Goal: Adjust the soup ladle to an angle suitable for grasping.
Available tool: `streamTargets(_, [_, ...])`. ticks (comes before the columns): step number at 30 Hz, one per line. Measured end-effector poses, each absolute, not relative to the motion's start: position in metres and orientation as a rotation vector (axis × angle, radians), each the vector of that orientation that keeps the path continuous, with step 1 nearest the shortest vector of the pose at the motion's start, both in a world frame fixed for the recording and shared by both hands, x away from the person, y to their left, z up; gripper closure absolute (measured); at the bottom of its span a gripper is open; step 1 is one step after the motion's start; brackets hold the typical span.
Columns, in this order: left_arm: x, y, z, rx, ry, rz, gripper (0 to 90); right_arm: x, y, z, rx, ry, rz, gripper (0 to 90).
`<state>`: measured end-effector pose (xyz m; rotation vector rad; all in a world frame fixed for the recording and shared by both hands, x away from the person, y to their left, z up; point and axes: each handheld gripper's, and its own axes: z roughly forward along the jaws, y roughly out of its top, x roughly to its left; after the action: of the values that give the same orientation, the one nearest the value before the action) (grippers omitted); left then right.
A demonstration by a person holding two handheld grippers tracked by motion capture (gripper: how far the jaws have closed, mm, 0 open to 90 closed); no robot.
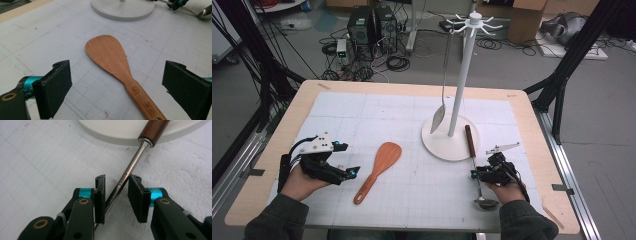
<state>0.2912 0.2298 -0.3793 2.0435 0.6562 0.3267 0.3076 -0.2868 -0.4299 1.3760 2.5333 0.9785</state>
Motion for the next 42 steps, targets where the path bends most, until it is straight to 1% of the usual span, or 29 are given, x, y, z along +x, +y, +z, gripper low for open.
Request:
streamTargets(7, [0.291, 0.23, -0.379, 2.047, 0.655, 0.33, 9.3, 0.307, -0.289, -0.429, 1.36, 2.555, 0.97, 68.6])
streamTargets(9, [0.291, 0.23, -0.379, 2.047, 0.654, 0.331, 9.3, 0.307, -0.287, -0.429, 1.355, 2.558, 0.963, 66.8])
streamTargets(11, [0.292, 0.229, -0.38, 2.046, 0.655, 0.328, 9.3, 0.309, -0.286, -0.429, 1.361, 2.545, 0.97, 61.6])
streamTargets(16, [0.292, 0.229, -0.38, 2.049, 0.656, 0.326, 9.3, 0.318, -0.281, -0.429, 1.372, 2.535, 0.966, 60.6])
streamTargets(18, [0.292, 0.229, -0.38, 2.049, 0.655, 0.326, 9.3, 0.321, -0.28, -0.429, 1.367, 2.527, 0.963, 61.2])
streamTargets(21, [0.292, 0.23, -0.38, 2.047, 0.658, 0.327, 9.3, 0.322, -0.28, -0.429, 1.365, 2.523, 0.95, 67.6])
streamTargets(22, [0.292, 0.23, -0.38, 2.045, 0.66, 0.327, 9.3, 0.322, -0.281, -0.429, 1.365, 2.524, 0.954, 68.2])
streamTargets(42, [0.291, 0.23, -0.379, 2.042, 0.655, 0.33, 9.3, 0.316, -0.283, -0.428, 1.336, 2.581, 0.943, 72.4])
